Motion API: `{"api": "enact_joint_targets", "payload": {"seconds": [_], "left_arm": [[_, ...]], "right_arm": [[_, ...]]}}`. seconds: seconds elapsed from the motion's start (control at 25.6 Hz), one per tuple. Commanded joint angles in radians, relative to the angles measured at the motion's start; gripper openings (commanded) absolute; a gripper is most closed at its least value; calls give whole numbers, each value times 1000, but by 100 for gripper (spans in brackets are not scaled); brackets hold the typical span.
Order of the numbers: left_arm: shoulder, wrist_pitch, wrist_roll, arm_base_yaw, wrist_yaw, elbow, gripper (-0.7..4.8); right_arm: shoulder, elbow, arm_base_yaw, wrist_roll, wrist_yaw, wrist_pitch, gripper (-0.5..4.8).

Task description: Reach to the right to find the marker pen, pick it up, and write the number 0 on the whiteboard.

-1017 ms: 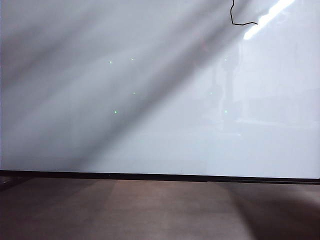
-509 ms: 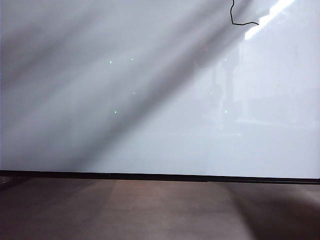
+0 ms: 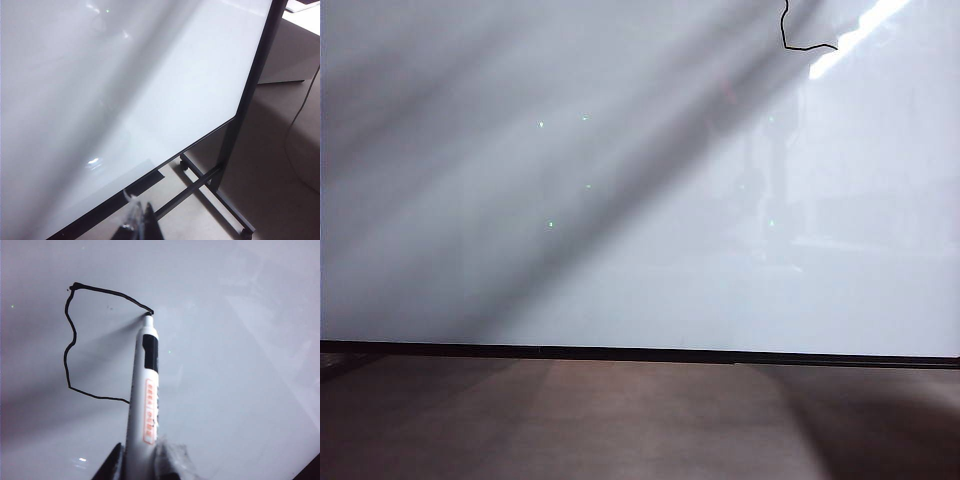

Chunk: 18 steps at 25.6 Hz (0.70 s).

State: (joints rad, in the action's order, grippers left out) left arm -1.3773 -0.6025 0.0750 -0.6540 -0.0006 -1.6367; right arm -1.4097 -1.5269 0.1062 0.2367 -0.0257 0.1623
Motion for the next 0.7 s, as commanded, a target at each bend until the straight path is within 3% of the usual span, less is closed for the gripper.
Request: {"api": "enact_joint_targets", "payload": {"seconds": [0.04, 0.7], "left_arm": [[3, 13, 3, 1, 4, -6, -5], [3, -4, 3, 1, 4, -6, -5]], "right_arm": [[3, -5, 0, -1, 0, -26, -5], [-26, -5, 0, -2, -28, 97, -5]]}}
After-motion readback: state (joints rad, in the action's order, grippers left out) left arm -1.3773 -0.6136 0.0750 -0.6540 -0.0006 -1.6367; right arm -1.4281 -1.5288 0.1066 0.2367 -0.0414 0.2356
